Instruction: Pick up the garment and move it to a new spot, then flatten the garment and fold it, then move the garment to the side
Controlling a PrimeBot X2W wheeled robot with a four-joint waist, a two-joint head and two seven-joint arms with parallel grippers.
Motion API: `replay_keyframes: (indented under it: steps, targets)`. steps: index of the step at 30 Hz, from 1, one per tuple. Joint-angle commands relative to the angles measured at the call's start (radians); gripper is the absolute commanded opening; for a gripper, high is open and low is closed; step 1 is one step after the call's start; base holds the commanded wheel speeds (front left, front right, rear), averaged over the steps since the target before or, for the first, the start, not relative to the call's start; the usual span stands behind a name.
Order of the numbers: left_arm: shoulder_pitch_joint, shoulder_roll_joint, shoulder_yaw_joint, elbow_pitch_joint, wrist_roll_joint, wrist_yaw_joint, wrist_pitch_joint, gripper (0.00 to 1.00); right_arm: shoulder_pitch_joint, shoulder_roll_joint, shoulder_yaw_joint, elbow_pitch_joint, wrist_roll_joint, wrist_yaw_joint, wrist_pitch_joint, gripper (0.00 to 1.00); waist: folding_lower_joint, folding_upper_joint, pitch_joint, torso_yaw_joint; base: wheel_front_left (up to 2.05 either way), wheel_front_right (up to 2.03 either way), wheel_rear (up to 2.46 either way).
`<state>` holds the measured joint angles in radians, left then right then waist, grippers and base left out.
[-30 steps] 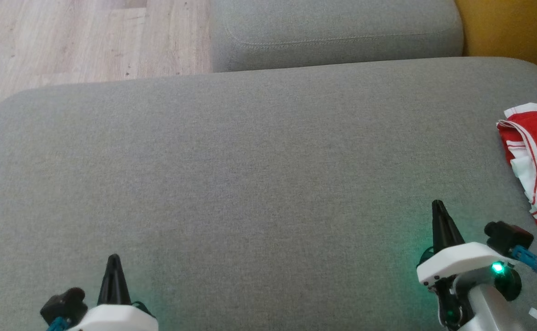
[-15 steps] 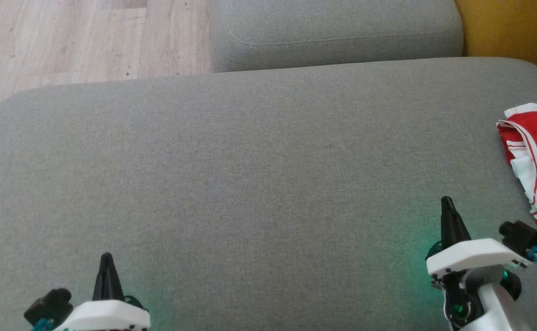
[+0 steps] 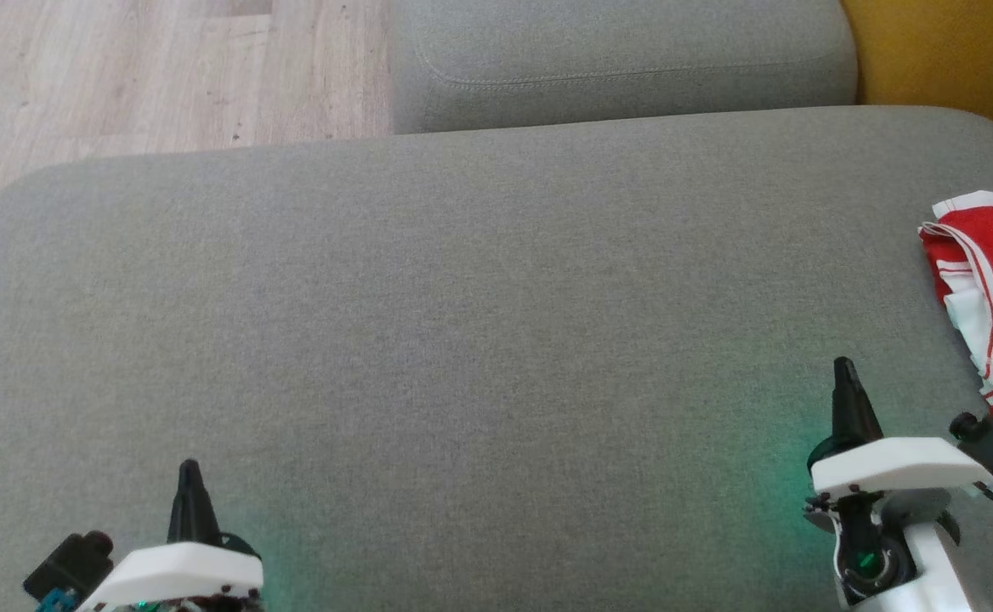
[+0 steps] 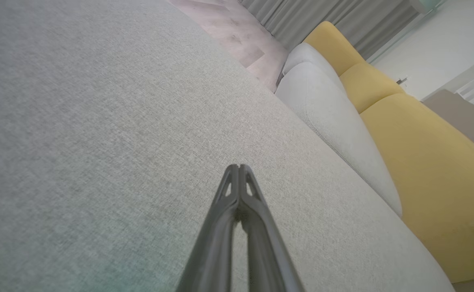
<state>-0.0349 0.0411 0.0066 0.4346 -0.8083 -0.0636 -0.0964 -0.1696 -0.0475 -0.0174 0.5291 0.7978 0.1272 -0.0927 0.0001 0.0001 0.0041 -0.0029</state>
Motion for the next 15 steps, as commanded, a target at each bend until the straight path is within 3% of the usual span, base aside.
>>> replay_keyframes:
  steps: [1,15]
  targets:
    - [-0.047,0.005,0.029,-0.040,-0.029,-0.010,0.006,0.00,-0.016,-0.004,0.000,-0.044,0.031,0.002,0.007,0.00,0.0000,-0.0001,0.000,0.000,0.00,0.00,0.00]
    - [-0.052,0.006,0.044,-0.070,-0.185,-0.021,0.047,0.00,0.000,-0.004,-0.019,-0.092,0.188,0.002,0.047,0.00,0.0000,-0.0001,0.000,0.001,0.00,0.00,0.00]
